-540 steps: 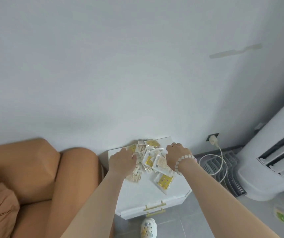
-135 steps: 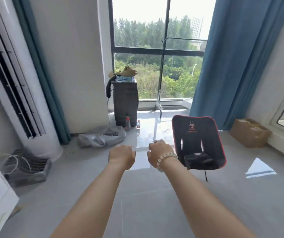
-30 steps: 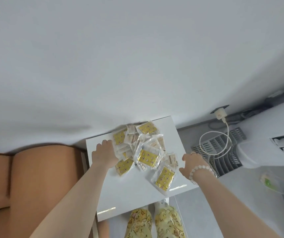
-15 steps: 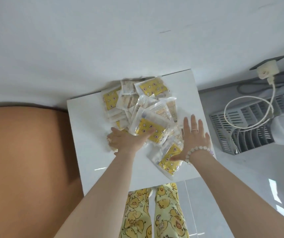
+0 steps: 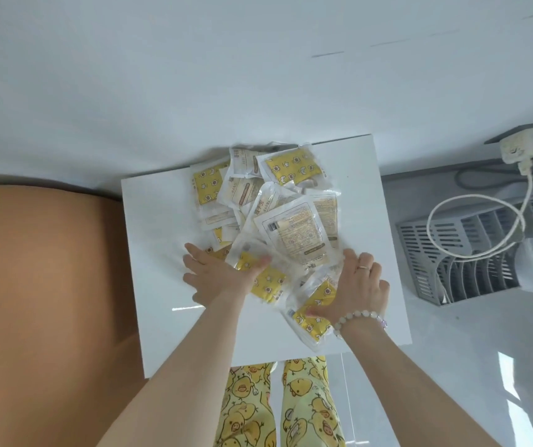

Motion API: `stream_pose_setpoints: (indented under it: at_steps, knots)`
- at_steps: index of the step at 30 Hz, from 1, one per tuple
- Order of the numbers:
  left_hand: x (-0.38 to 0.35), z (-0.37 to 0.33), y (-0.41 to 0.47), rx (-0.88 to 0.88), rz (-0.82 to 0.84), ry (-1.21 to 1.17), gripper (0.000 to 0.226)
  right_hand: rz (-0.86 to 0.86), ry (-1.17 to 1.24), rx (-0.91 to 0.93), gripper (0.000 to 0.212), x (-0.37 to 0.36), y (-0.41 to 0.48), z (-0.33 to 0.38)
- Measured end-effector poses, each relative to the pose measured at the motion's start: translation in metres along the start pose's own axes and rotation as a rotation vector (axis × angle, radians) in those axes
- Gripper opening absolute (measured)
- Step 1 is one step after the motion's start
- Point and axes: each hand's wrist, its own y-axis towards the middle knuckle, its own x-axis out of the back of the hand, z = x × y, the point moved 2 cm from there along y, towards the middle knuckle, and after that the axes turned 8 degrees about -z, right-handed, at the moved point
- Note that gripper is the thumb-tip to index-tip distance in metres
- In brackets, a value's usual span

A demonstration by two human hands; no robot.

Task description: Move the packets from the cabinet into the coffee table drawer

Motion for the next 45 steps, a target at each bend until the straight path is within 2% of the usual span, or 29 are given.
stream_pose_setpoints:
  at_steps: [6,12,14,17,21,25,28,30,33,37,40,43,45]
  knots:
    - [0.006,0.016,0.012,-0.157,-0.169,0.181,0.122,0.015,-0.026,-0.044,0.116,-0.004,0.002,-0.002]
    - [-0.002,0.027,0.01,-0.006,-0.029,-0.08,0.098,0.015,0.004,-0.048,0.109,-0.005,0.002,-0.001]
    - [-0.003,0.031,0.009,-0.007,-0.02,-0.088,0.093,0.018,0.006,-0.042,0.107,-0.006,0.001,-0.002]
    - [-0.004,0.036,0.004,-0.012,-0.029,-0.119,0.086,0.051,0.058,-0.044,0.095,-0.01,-0.001,-0.004]
    - [-0.008,0.042,-0.011,0.102,0.012,-0.347,0.064,0.114,0.135,-0.08,0.078,-0.011,-0.003,-0.006]
    - [-0.002,0.042,-0.016,0.069,0.033,-0.327,0.055,0.168,0.187,-0.116,0.057,-0.009,-0.009,-0.009]
    - [0.005,0.045,-0.016,0.007,0.023,-0.283,0.046,0.274,0.429,-0.248,0.052,-0.012,-0.017,-0.015]
    - [0.008,0.05,-0.015,-0.009,0.032,-0.268,0.042,0.29,0.508,-0.281,0.05,-0.014,-0.021,-0.021]
    - [0.01,0.059,-0.017,0.029,0.071,-0.317,0.04,0.294,0.536,-0.304,0.048,-0.014,-0.027,-0.029]
    - [0.021,0.063,-0.033,0.058,0.105,-0.357,0.048,0.272,0.587,-0.391,0.049,0.012,-0.036,-0.034]
    - [0.039,0.062,-0.047,0.055,0.138,-0.362,0.053,0.288,0.732,-0.44,0.044,0.04,-0.045,-0.03]
    - [0.064,0.059,-0.06,0.03,0.153,-0.349,0.057,0.257,0.869,-0.433,0.056,0.072,-0.058,-0.023]
    - [0.087,0.049,-0.068,0.005,0.14,-0.386,0.055,0.244,0.944,-0.434,0.048,0.094,-0.068,-0.021]
